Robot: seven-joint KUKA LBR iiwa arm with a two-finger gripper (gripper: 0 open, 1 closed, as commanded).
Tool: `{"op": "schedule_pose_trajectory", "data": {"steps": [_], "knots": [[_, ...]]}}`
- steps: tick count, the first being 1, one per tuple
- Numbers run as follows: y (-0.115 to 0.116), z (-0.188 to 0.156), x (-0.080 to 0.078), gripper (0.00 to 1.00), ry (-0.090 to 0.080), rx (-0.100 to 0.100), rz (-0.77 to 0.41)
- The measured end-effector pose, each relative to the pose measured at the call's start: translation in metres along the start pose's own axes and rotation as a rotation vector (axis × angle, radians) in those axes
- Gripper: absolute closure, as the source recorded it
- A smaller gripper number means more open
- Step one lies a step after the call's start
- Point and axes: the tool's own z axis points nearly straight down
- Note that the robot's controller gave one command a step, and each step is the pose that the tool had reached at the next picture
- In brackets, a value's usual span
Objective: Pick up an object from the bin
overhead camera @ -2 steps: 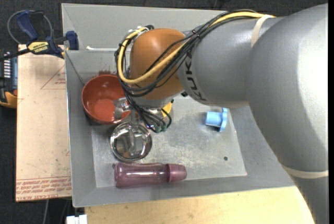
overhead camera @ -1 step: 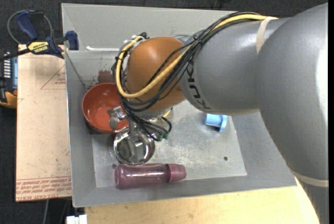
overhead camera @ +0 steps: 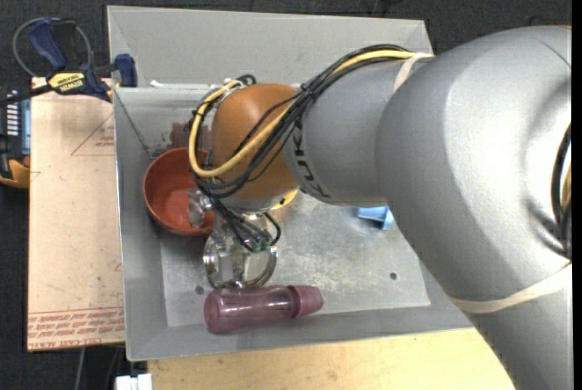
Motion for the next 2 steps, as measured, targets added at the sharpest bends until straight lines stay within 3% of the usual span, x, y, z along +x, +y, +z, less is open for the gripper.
{"op": "schedule_pose_trajectory", "data": {"steps": [1, 2], "knots": [[-0.0006, -0.0761, 0.0126, 1.00, -0.023, -0.002, -0.191], [-0.0006, -0.0761, 0.0125, 1.00, -0.023, -0.002, -0.190]]}}
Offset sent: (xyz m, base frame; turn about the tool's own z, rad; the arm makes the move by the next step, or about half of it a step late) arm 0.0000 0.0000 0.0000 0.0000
